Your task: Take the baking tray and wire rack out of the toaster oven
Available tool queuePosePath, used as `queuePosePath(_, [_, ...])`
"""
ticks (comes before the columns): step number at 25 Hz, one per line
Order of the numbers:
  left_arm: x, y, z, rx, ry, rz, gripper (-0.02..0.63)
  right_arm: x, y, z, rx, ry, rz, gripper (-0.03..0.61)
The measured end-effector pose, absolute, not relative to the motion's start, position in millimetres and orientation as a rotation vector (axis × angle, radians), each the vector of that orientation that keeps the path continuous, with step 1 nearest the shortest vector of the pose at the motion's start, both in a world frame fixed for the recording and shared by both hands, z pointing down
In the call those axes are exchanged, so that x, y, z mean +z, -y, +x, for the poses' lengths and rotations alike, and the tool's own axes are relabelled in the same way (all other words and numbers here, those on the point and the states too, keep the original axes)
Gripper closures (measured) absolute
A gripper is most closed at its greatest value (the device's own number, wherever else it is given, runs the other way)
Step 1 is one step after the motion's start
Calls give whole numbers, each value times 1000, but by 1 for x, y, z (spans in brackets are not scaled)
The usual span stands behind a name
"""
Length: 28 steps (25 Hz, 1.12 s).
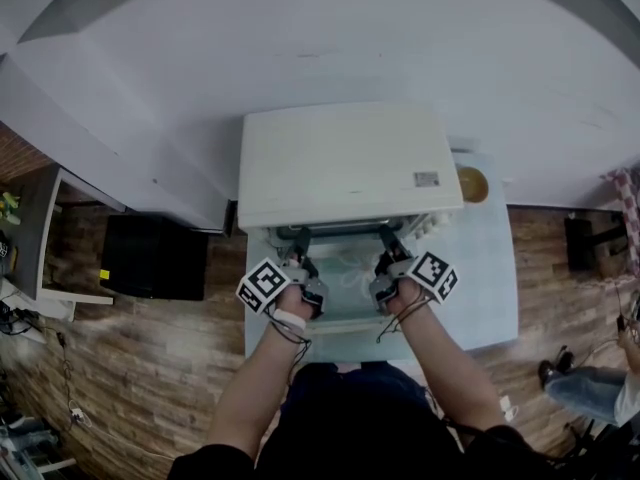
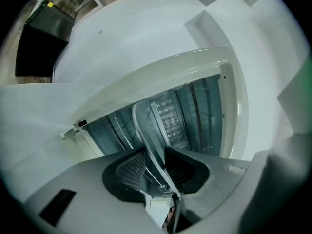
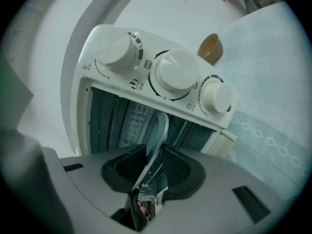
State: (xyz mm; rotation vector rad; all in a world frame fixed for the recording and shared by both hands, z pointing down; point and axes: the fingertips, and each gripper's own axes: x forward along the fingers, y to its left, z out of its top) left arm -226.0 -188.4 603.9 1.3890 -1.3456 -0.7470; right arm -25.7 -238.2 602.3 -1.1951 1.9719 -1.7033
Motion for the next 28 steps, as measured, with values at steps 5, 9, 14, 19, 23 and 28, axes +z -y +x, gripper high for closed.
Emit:
queuePosePath(5, [605,164,-217,-703,1330,1401,489,603,213,-17,-1730,-1988,-1187,471])
queuePosePath(9, [607,146,-212,-652,1317,1424,489,605,195,-12,-1744,-2010,-1172,472])
queuePosePath(14, [607,140,-211,-626,1309,1455,486,607,189,-10,-1754,-2010,-1183,468])
queuePosePath(19, [602,133,-233,-629,1350,1479,464,602,189,-10,-1756,-2001,-1175,465])
queuePosePath(23, [603,133,-264,-547,1409,1518,422,603,191,-10,-1762,-2005,-1167,463])
queuePosePath(28, [601,136,-269,-333,1371,1673,433,605,191,-10,-1772,-2017,-1175,466])
